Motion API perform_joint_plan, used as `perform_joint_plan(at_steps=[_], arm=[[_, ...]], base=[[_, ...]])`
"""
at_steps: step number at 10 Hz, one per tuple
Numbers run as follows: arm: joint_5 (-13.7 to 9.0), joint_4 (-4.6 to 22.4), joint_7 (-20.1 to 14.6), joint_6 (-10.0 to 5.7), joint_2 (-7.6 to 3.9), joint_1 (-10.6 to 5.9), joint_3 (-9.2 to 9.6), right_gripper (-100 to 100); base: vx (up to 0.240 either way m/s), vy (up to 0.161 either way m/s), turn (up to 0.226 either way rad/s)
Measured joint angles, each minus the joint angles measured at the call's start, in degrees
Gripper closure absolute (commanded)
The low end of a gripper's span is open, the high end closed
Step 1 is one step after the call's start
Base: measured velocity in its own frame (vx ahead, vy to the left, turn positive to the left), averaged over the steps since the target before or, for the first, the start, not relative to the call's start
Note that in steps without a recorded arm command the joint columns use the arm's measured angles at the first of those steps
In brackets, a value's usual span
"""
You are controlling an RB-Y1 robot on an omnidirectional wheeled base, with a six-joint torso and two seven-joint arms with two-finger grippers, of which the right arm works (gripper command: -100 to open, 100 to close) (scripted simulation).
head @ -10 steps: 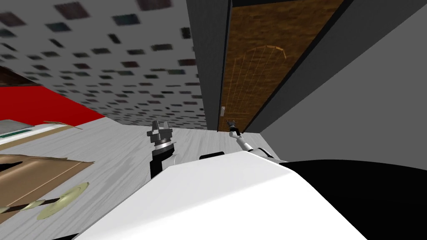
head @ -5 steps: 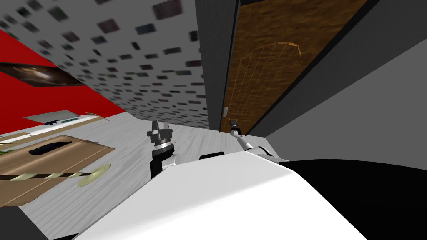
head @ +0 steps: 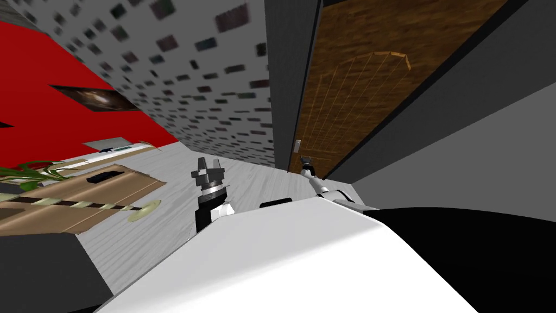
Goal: Pull the door open
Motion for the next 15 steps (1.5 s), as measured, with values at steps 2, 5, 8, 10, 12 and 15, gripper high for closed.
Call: perform_joint_plan(at_steps=[2, 5, 8, 10, 12, 15], arm=[[0.0, 1.4, 0.3, -0.68, 0.14, -0.63, -1.80, -100], [0.1, 4.3, 0.4, -1.67, 0.01, -2.11, -4.07, -100], [0.0, 6.1, 1.0, -2.17, 0.10, -2.97, -6.56, -100], [0.0, 7.4, 1.6, -2.55, 0.24, -3.74, -8.36, -100], [-0.3, 7.3, 3.0, -2.45, 0.79, -3.77, -10.83, -100], [-0.1, 9.4, 2.8, -3.05, 0.48, -4.74, -11.87, -100]], base=[[-0.030, -0.027, 0.197], [-0.010, -0.028, 0.151], [0.017, -0.039, 0.178], [0.070, -0.055, 0.168], [0.117, -0.081, 0.133], [0.118, -0.086, 0.063]])
